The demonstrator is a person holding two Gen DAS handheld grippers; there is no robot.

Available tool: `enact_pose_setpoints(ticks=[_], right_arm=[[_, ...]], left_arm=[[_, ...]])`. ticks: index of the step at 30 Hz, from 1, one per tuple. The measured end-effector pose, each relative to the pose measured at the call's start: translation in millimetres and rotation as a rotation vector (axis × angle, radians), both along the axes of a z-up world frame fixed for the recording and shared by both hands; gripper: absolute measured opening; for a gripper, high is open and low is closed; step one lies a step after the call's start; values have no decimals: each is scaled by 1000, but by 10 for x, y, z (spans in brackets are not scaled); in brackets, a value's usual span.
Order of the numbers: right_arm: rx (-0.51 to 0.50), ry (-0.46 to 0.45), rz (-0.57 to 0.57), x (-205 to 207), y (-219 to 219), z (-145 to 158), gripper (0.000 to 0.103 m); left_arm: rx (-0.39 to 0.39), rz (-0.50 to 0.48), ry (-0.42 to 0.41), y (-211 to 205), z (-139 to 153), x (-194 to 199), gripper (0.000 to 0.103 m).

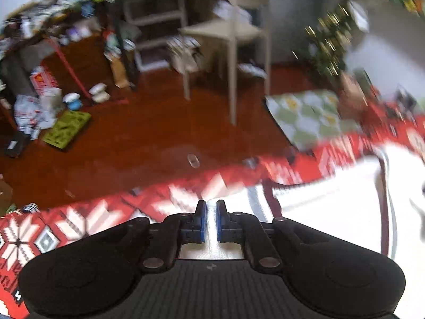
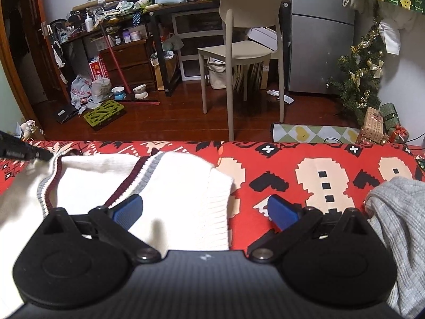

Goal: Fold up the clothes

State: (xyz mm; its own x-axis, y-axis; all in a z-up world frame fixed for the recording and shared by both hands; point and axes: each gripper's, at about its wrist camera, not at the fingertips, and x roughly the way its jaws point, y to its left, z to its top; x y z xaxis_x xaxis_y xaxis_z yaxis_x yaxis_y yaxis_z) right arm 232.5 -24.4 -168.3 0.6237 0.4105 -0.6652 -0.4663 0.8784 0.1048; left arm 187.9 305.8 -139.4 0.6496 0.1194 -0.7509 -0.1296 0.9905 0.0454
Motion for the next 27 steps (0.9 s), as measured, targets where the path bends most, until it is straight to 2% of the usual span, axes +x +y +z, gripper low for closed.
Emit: enact_pose_setpoints(ticks=[1, 6, 9, 10, 11, 14, 16, 18, 20, 22, 24, 27], right_arm=[[0, 1, -2, -3, 1, -1, 101], [10, -2, -7, -4, 2, -8, 101], [20, -4, -3, -8, -6, 1, 101], [23, -6, -1, -12, -11, 1, 101], [26, -7, 0, -15, -15, 1, 101], [44, -13, -11, -10, -47, 11, 101], [53, -14, -27, 18, -64, 29, 98], [60, -4, -31, 81, -55, 67, 82], [60, 1, -32, 154, -33, 123, 74], [40, -19, -20, 225, 30, 220, 71], [-1, -24, -13, 330, 147, 262, 57], [-67, -27, -2, 494, 331, 315, 41]], left_arm=[[-11, 25, -23, 33, 26, 21, 7], [25, 54, -13, -38, -83, 108, 8], [41, 77, -6, -68, -95, 77, 31], [17, 82, -25, -46, -44, 27, 45], [-7, 87, -45, -24, 7, -23, 49], [-150, 120, -131, 55, 199, -275, 50], [-255, 101, -180, 46, 221, -480, 49], [-291, 51, -167, -41, 120, -599, 43], [-338, 39, -146, -88, -14, -666, 31], [-395, 64, -124, -111, -159, -681, 31], [-397, 90, -156, -133, -228, -730, 30], [-379, 89, -167, -200, -244, -731, 30]])
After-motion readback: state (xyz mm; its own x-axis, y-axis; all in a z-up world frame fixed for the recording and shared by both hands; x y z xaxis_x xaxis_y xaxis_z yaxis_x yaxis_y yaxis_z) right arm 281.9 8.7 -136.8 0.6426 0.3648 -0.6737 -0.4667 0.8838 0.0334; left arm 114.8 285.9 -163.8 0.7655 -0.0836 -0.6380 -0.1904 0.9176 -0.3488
